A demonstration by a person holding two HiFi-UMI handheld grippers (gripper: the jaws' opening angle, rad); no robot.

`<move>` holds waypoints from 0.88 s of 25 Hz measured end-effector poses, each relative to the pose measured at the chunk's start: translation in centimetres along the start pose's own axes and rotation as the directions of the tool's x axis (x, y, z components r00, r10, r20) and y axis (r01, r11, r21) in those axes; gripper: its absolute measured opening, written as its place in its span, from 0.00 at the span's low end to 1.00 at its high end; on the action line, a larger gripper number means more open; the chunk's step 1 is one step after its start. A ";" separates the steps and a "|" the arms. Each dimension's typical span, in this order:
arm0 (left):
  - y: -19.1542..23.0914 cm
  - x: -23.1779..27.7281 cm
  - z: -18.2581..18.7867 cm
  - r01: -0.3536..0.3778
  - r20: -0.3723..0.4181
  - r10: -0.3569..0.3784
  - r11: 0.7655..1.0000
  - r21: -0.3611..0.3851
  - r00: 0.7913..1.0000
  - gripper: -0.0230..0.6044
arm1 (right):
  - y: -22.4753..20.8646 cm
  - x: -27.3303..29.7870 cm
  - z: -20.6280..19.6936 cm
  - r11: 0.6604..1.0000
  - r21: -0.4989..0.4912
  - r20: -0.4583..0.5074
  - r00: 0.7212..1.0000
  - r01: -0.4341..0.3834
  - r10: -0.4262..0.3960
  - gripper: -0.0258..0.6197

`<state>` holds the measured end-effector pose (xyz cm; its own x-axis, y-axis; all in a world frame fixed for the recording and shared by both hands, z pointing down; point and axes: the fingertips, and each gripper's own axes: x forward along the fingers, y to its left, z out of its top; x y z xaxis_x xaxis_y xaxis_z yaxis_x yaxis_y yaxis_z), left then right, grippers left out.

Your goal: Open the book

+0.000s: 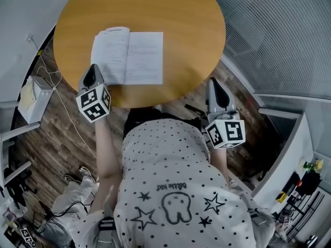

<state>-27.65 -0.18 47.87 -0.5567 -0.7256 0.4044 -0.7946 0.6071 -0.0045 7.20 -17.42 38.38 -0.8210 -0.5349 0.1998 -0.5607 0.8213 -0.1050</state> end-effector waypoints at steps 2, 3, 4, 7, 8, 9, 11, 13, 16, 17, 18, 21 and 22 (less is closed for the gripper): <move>-1.2 0.0 1.4 0.034 0.023 -0.034 0.999 0.006 0.999 0.05 | -0.1 0.1 -0.1 1.000 -0.002 -0.001 1.000 0.000 0.000 0.05; -1.9 0.0 2.1 0.052 0.035 -0.053 0.999 0.014 0.998 0.05 | -0.2 0.1 -0.2 1.000 -0.004 0.000 1.000 0.000 0.000 0.05; -2.7 -0.1 2.8 0.070 0.050 -0.071 0.997 0.025 0.996 0.05 | -0.2 0.1 -0.2 1.000 -0.007 0.000 1.000 0.000 0.000 0.05; -4.5 -0.8 5.4 0.106 0.111 -0.112 0.992 0.062 0.988 0.05 | -0.5 0.0 0.2 1.000 -0.006 0.005 1.000 0.003 -0.003 0.05; -5.0 -1.3 6.4 0.113 0.133 -0.121 0.991 0.071 0.984 0.05 | -0.7 -0.1 0.3 1.000 -0.006 0.006 1.000 0.006 -0.006 0.05; -5.3 -1.7 7.3 0.119 0.156 -0.130 0.990 0.077 0.979 0.05 | -0.9 -0.2 0.4 1.000 -0.007 0.007 1.000 0.010 -0.010 0.05; -6.0 -2.6 8.8 0.133 0.197 -0.149 0.987 0.091 0.969 0.05 | -1.3 -0.4 0.3 1.000 -0.007 0.010 1.000 0.019 -0.019 0.05; -6.6 -3.4 9.8 0.148 0.229 -0.169 0.983 0.107 0.959 0.05 | -1.4 -0.3 0.1 1.000 -0.010 0.011 1.000 0.025 -0.025 0.05; -7.5 -4.7 10.8 0.174 0.262 -0.199 0.978 0.114 0.944 0.05 | -1.2 -0.1 0.3 1.000 -0.011 0.016 0.999 0.027 -0.027 0.05; -7.9 -5.2 11.2 0.186 0.272 -0.210 0.976 0.113 0.939 0.05 | -1.2 -0.1 0.4 1.000 -0.012 0.019 0.999 0.027 -0.027 0.05; -8.4 -5.8 11.6 0.198 0.283 -0.222 0.974 0.112 0.933 0.05 | -1.3 -0.1 0.5 1.000 -0.012 0.021 0.999 0.026 -0.026 0.05; -10.0 -7.8 12.7 0.225 0.313 -0.254 0.966 0.126 0.915 0.05 | -1.3 -0.6 1.2 1.000 -0.008 0.034 0.999 0.023 -0.023 0.05; -10.4 -8.5 12.9 0.231 0.322 -0.262 0.964 0.132 0.910 0.05 | -1.3 -0.8 1.4 1.000 -0.010 0.037 0.999 0.022 -0.021 0.05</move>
<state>-17.79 -4.48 32.63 -0.3765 -0.9234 0.0747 -0.9264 0.3751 -0.0321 8.41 -18.37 37.02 -0.8121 -0.5593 0.1662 -0.5774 0.8114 -0.0909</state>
